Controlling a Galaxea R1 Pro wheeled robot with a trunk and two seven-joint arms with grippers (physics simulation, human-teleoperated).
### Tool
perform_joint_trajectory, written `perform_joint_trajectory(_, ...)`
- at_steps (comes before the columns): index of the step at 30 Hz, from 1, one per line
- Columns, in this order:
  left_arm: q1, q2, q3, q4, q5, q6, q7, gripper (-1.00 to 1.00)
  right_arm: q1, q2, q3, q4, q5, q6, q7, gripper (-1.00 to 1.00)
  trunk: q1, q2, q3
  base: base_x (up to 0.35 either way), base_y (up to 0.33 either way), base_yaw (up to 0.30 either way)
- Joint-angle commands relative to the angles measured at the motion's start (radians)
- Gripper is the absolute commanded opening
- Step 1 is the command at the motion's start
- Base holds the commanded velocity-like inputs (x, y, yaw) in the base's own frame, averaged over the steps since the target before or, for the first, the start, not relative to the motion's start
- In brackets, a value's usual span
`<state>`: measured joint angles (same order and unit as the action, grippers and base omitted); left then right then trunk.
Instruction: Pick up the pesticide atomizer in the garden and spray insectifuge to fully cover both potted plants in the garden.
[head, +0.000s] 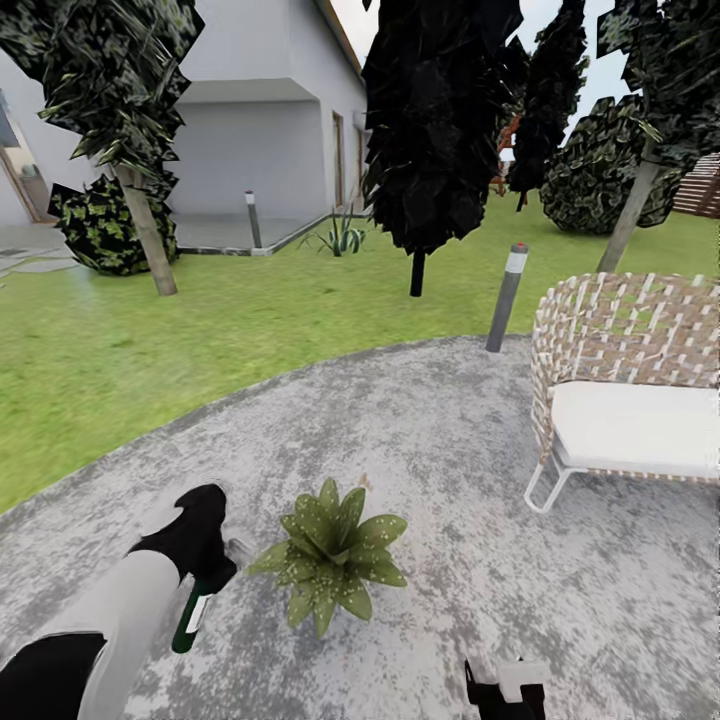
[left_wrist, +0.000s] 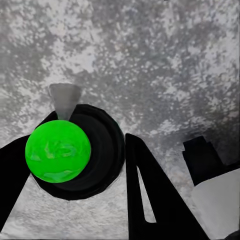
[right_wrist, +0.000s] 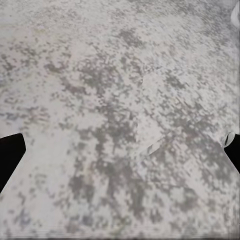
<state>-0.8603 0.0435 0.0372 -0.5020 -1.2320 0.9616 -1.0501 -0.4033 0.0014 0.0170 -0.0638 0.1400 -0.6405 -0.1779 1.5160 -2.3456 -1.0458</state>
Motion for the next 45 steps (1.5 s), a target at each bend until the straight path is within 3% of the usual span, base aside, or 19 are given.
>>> perform_joint_trajectory(1,0.016,0.005,0.013,-0.025,0.003,0.004,-0.006,-1.00,0.000,0.000,0.001,0.001,0.010,-0.001,-0.011,1.00,0.000,0.000,-0.001,-0.037,0.010,-0.038)
perform_joint_trajectory(3,0.047,0.015,0.031,-0.071,0.024,-0.023,-0.001,-1.00,-0.001,0.002,0.001,0.001,0.009,-0.001,-0.011,1.00,0.000,0.000,-0.001,-0.015,0.004,-0.016)
perform_joint_trajectory(4,0.079,0.019,0.053,-0.096,0.049,-0.086,0.003,-1.00,-0.001,0.004,0.001,0.001,0.009,-0.001,-0.011,1.00,0.000,0.000,-0.001,-0.002,0.001,-0.002)
perform_joint_trajectory(6,0.086,0.021,0.072,-0.102,0.053,-0.100,0.006,-1.00,0.000,0.004,0.001,0.001,0.009,-0.001,-0.011,1.00,0.000,0.000,-0.001,-0.001,0.000,-0.001)
perform_joint_trajectory(8,0.090,0.035,0.115,-0.107,0.058,-0.117,0.038,-1.00,0.000,0.003,-0.001,0.000,0.008,-0.001,-0.012,1.00,0.000,0.000,-0.001,-0.047,0.000,0.000)
perform_joint_trajectory(9,0.091,0.039,0.149,-0.107,0.063,-0.167,0.051,-1.00,-0.001,0.003,-0.002,0.000,0.007,-0.001,-0.013,1.00,0.000,0.000,-0.001,-0.268,0.000,0.000)
perform_joint_trajectory(12,0.091,0.041,0.182,-0.108,0.066,-0.199,0.059,-1.00,-0.001,0.003,-0.002,0.001,0.007,-0.001,-0.012,1.00,0.000,0.000,0.000,-0.313,0.000,-0.101)
perform_joint_trajectory(23,0.111,0.042,0.198,-0.105,0.068,-0.211,0.061,-1.00,-0.001,0.003,-0.002,0.001,0.006,-0.001,-0.012,1.00,0.000,0.000,0.006,-0.333,0.000,-0.272)
perform_joint_trajectory(25,0.114,0.042,0.234,-0.105,0.093,-0.232,0.061,-1.00,-0.001,0.003,-0.002,0.001,0.006,-0.001,-0.012,1.00,0.000,0.000,0.007,-0.335,0.000,-0.287)
perform_joint_trajectory(27,0.115,0.042,0.274,-0.099,0.129,-0.321,0.068,-1.00,0.000,0.003,-0.002,0.001,0.006,-0.001,-0.012,1.00,0.000,0.000,0.008,-0.335,0.000,-0.287)
perform_joint_trajectory(28,0.117,0.042,0.298,-0.094,0.140,-0.361,0.089,-1.00,0.000,0.003,-0.002,0.001,0.006,-0.001,-0.012,1.00,0.000,0.000,0.008,-0.335,0.000,-0.287)
perform_joint_trajectory(29,0.152,0.041,0.367,-0.100,0.167,-0.407,0.190,-1.00,-0.001,0.003,-0.002,0.001,0.006,-0.001,-0.012,1.00,0.000,0.000,0.009,-0.335,0.000,-0.287)
perform_joint_trajectory(31,0.163,0.041,0.398,-0.093,0.202,-0.461,0.211,-1.00,0.000,0.003,-0.001,0.001,0.006,-0.001,-0.012,1.00,0.000,0.000,0.010,-0.335,0.000,-0.287)
perform_joint_trajectory(33,0.181,0.039,0.407,-0.089,0.223,-0.534,0.216,-1.00,-0.001,0.003,-0.002,0.000,0.006,-0.001,-0.012,1.00,0.000,0.000,0.011,-0.335,0.000,-0.287)
perform_joint_trajectory(34,0.202,0.033,0.412,-0.088,0.237,-0.625,0.219,-1.00,0.000,0.003,-0.003,-0.002,0.006,-0.001,-0.012,1.00,0.000,0.000,0.011,-0.335,0.000,-0.287)
perform_joint_trajectory(35,0.207,0.031,0.413,-0.087,0.240,-0.643,0.220,-1.00,0.000,0.003,-0.003,-0.002,0.005,-0.001,-0.012,1.00,0.000,0.000,0.012,-0.335,0.000,-0.287)
perform_joint_trajectory(45,0.210,0.017,0.415,-0.087,0.242,-0.653,0.220,-1.00,-0.001,0.003,-0.005,-0.003,0.004,-0.002,-0.014,1.00,0.000,0.000,0.015,-0.333,0.000,-0.174)
